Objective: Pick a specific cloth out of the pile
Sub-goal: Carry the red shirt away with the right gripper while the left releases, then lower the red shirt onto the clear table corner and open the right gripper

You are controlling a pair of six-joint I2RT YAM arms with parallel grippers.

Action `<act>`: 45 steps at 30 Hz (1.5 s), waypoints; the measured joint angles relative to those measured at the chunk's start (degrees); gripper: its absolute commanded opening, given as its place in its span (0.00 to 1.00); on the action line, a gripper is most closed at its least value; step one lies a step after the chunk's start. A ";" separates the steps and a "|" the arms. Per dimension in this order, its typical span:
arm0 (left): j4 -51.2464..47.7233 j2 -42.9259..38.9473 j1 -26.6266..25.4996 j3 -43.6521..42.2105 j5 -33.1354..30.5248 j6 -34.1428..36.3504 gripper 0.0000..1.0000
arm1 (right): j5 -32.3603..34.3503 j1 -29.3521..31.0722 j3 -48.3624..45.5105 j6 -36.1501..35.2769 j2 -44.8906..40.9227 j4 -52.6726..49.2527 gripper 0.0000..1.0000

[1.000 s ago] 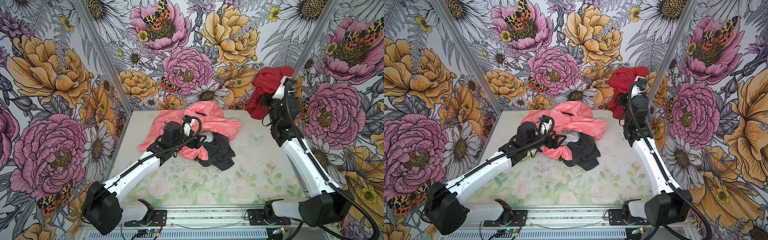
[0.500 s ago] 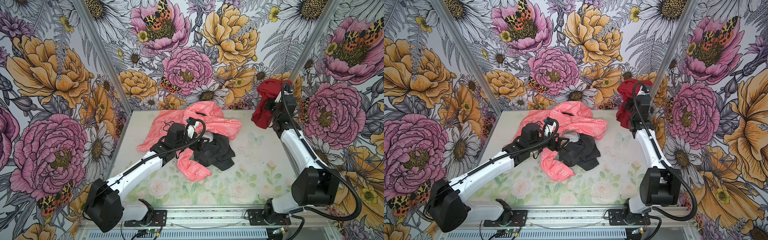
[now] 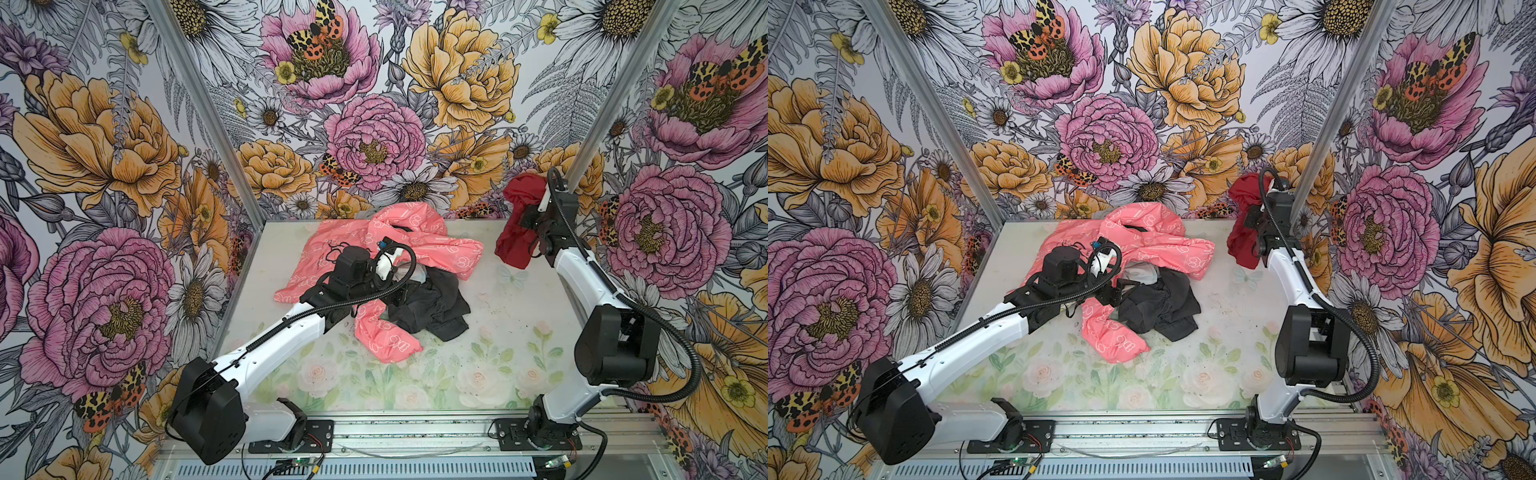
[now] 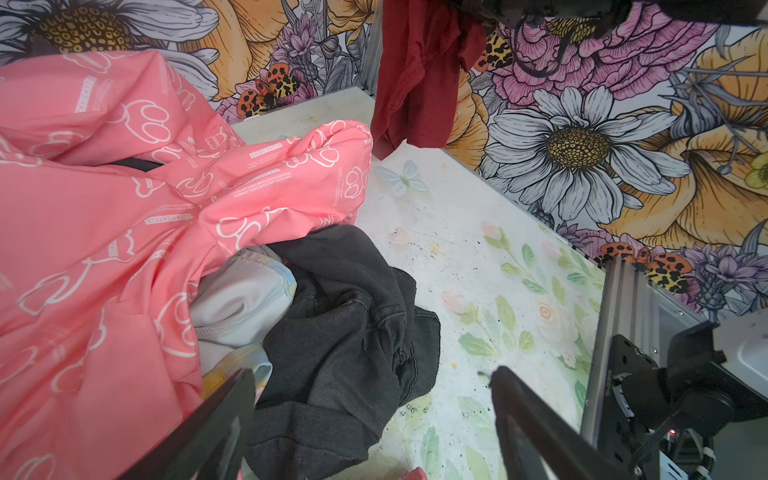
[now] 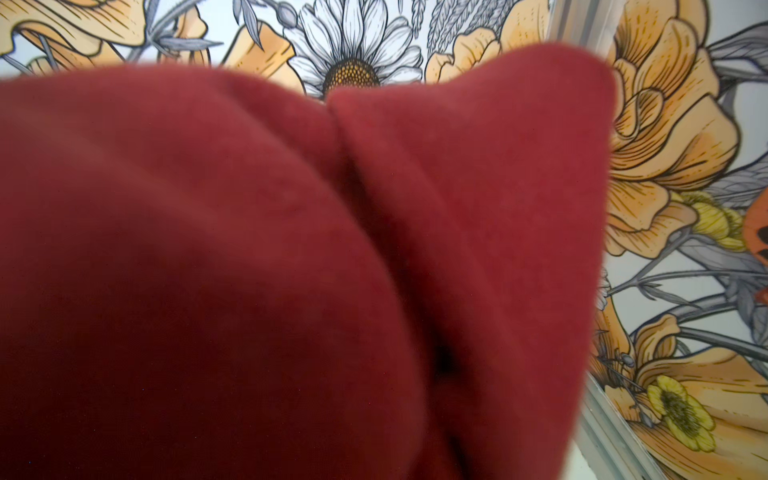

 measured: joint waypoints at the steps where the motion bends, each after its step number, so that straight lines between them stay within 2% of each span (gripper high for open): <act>1: 0.00 -0.02 -0.24 0.00 0.00 0.13 0.90 | -0.50 -0.15 0.52 -0.35 0.98 -0.02 0.00; 19: 0.00 -0.09 -1.51 0.00 -0.02 0.39 0.90 | -5.22 -3.41 16.94 -4.66 17.07 0.28 0.00; 25: 0.02 -0.09 -1.49 -0.13 -0.02 0.39 0.90 | -5.68 -4.63 16.06 -5.33 17.57 0.46 0.00; 35: 0.48 -0.66 -1.57 -1.33 -0.11 0.39 0.90 | -5.73 -6.29 7.39 -6.25 18.67 -0.48 0.00; 45: 1.33 -0.85 0.28 -1.33 -0.22 -0.02 0.90 | -5.64 -6.47 9.64 -8.48 22.77 -7.91 0.00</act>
